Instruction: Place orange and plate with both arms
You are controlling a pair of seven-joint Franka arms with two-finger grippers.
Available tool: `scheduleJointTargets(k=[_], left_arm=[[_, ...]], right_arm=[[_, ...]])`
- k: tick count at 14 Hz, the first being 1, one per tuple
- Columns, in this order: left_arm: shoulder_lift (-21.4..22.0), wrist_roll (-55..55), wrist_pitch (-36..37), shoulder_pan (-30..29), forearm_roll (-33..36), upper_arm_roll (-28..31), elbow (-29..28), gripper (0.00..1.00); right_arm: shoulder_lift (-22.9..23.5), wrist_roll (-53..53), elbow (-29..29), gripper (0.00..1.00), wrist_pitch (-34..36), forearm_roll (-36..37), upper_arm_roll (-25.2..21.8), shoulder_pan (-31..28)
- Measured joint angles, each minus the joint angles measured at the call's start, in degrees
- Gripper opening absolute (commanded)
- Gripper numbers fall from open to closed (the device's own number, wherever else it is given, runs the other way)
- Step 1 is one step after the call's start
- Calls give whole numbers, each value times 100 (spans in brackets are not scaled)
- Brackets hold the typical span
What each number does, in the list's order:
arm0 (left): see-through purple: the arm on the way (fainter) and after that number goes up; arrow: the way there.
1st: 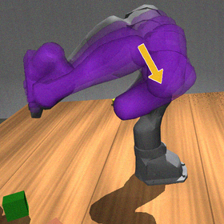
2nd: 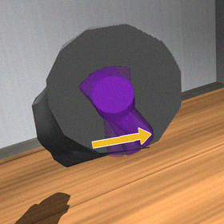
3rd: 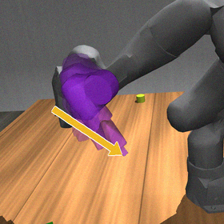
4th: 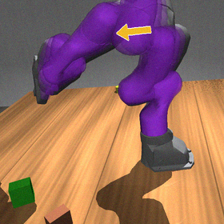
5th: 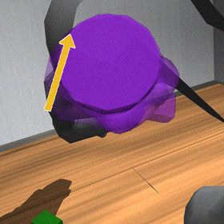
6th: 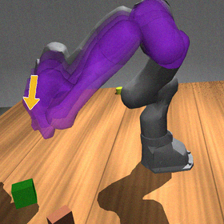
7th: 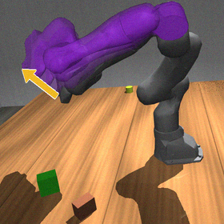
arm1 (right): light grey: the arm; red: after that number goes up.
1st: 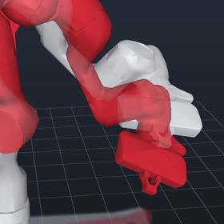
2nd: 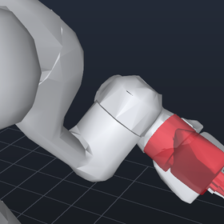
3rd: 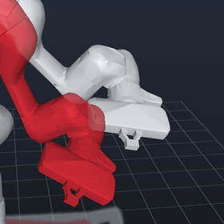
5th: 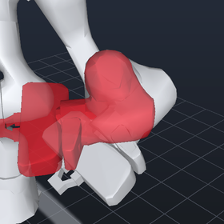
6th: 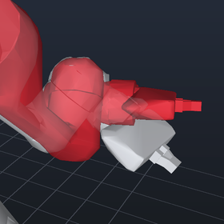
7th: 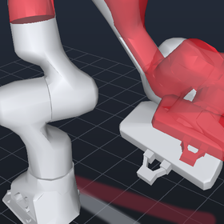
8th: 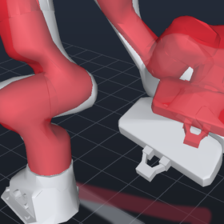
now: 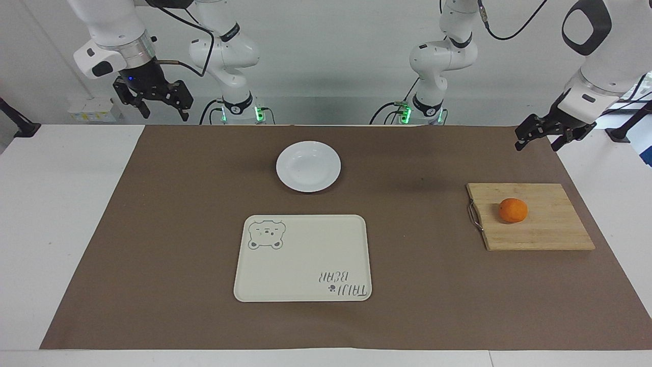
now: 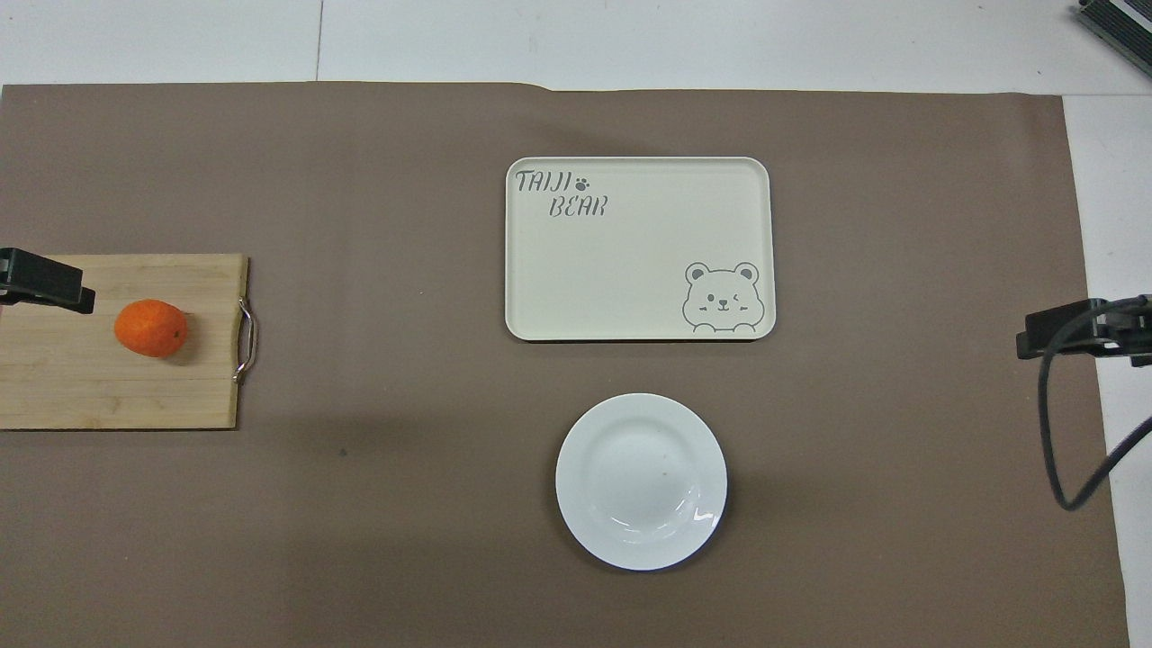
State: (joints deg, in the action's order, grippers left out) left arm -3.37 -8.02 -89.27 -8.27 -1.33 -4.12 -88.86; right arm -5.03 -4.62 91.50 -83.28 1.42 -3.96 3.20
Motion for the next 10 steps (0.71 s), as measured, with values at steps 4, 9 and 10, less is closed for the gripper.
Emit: scheduleJointTargets(k=[4,9,10], left_arm=[[-274,-542,-548,-225,5,5,-211,100],[-588,-1038,-1747,-425,5,-1,-1109,100],[-657,-1108,-2047,-428,5,-2,-1299,100]], right_arm=[[0,0,0,100,0,0,0,0],[0,0,0,100,0,0,0,0],[0,0,0,100,0,0,0,0]])
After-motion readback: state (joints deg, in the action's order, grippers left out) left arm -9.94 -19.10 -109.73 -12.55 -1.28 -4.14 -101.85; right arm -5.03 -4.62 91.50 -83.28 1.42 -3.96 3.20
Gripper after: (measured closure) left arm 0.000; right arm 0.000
